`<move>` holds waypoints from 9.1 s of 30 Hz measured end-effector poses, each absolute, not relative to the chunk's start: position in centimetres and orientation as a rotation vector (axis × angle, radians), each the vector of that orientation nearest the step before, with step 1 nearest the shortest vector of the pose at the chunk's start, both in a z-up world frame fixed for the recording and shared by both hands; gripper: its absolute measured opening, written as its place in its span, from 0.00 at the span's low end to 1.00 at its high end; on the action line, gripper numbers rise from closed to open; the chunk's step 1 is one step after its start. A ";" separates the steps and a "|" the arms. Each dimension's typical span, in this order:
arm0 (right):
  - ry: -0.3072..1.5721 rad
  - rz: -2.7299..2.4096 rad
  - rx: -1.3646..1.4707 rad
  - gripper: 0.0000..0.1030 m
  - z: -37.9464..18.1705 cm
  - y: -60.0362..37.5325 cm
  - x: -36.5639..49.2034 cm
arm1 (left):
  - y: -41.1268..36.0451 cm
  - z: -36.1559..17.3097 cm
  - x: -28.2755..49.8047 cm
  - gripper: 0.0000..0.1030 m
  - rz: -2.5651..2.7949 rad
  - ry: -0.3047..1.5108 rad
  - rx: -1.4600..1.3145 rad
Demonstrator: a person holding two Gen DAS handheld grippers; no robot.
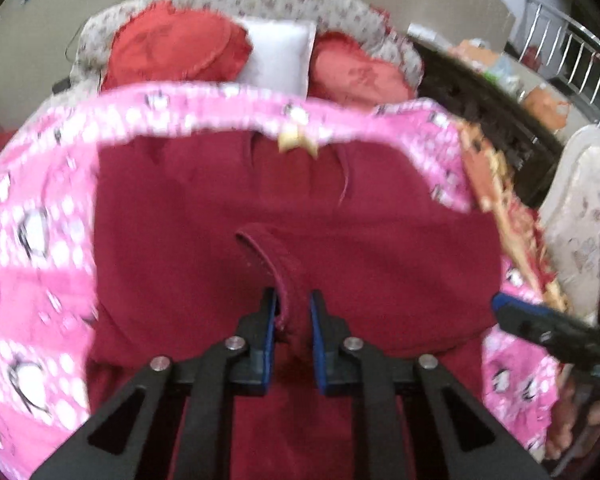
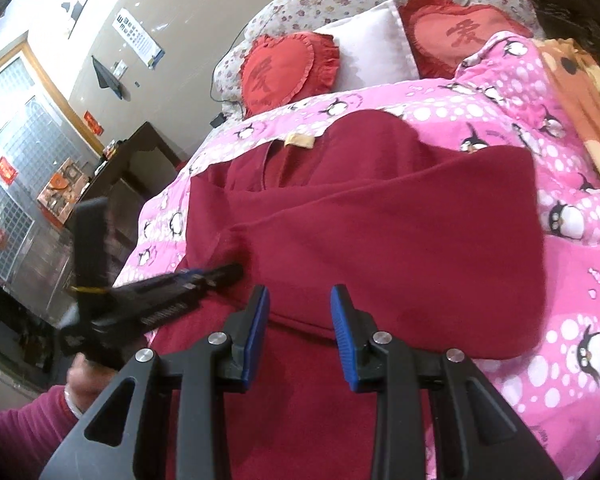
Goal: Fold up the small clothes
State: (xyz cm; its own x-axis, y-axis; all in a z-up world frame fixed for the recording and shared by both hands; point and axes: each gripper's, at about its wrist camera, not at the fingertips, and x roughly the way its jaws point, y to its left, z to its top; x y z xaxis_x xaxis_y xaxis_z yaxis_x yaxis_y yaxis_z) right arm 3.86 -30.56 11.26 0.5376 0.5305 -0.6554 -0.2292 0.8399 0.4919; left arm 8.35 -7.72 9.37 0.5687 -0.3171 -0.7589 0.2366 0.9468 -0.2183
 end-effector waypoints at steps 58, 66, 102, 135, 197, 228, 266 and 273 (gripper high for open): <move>1.047 0.212 0.105 0.13 7.2 -32.1 5.2 | 5.0 7.5 1.6 0.71 -0.060 0.996 -0.054; 1.059 0.270 0.197 0.13 10.4 -34.4 1.0 | 7.0 8.2 -4.0 0.80 -0.068 1.010 -0.077; 1.251 0.342 0.227 0.17 5.7 -33.8 -15.4 | 6.1 5.3 -15.2 0.80 -0.065 1.090 0.016; 1.282 0.635 0.445 0.00 5.1 -32.9 -18.8 | 4.6 2.5 -16.2 0.20 -0.293 1.294 -0.066; 0.875 0.447 0.753 0.10 11.1 -39.8 16.6 | 6.4 14.7 17.9 0.83 -0.149 0.804 -0.437; 0.816 0.262 0.203 0.00 11.6 -35.5 18.4 | -0.1 8.0 20.7 0.83 -0.038 0.909 -0.122; 0.837 0.473 0.177 0.00 13.6 -26.7 16.6 | 2.6 6.9 18.6 0.83 0.006 0.932 -0.177; 0.898 0.466 0.063 0.00 9.6 -20.8 18.4 | 3.0 6.7 18.0 0.83 -0.001 0.931 -0.172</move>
